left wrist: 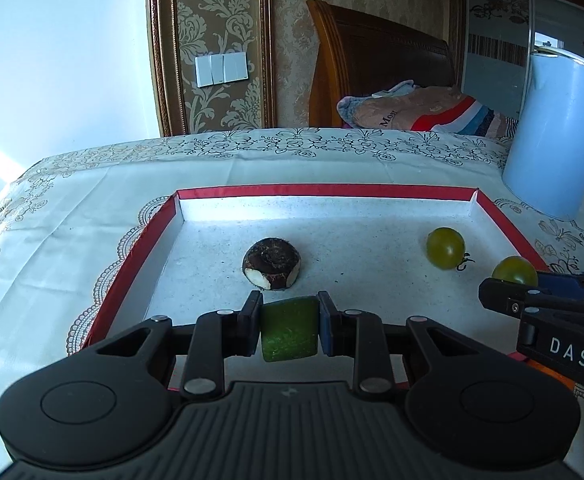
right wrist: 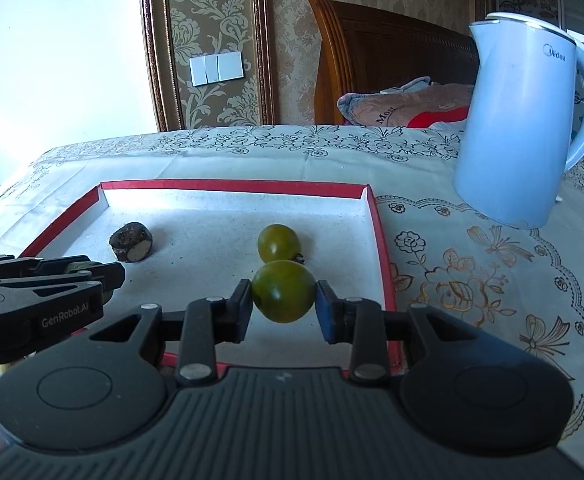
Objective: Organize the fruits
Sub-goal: 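Lift and carry the cucumber chunk and lime over the red tray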
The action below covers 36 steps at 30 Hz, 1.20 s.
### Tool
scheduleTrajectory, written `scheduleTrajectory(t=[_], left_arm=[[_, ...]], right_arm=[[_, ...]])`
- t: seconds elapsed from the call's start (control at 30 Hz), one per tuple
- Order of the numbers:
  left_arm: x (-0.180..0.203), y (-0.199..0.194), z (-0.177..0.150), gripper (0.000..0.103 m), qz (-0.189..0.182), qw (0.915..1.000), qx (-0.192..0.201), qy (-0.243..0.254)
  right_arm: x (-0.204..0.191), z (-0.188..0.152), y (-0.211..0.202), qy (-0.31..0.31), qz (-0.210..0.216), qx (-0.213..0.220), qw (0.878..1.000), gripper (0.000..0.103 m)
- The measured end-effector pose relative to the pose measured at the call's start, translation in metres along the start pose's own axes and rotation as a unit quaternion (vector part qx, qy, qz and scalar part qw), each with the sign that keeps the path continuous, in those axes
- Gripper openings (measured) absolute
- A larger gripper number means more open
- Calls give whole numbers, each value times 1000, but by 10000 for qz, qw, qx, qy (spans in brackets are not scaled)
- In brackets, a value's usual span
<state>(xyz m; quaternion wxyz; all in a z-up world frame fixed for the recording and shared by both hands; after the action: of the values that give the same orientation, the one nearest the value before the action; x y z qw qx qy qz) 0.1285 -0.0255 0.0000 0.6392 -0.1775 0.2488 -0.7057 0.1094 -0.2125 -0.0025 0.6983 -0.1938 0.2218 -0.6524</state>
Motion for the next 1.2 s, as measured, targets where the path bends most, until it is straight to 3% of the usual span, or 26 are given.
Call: scheduleTrajectory(t=[0.5, 1.2], left_arm=[[0, 24, 3, 28, 272, 9995, -150, -12], [-1, 26, 1, 28, 237, 9996, -130, -66]], right_arm=[[5, 3, 39, 140, -228, -307, 9992, 32], [3, 0, 38, 103, -266, -257, 9993, 34]])
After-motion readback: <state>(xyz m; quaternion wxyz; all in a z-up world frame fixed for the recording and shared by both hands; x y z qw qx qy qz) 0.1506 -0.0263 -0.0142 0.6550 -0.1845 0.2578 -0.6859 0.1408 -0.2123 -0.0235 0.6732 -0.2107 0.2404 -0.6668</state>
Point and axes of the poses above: each gripper's, at about its wrist camera, not at the fingertips, and y roughly the way its jaws point, x to its right, z to its top, the point moved 1 cm from there along y, roughly the way its jaws point, and after that the axes turned 4 degrees about z, right-handed, at the moved point
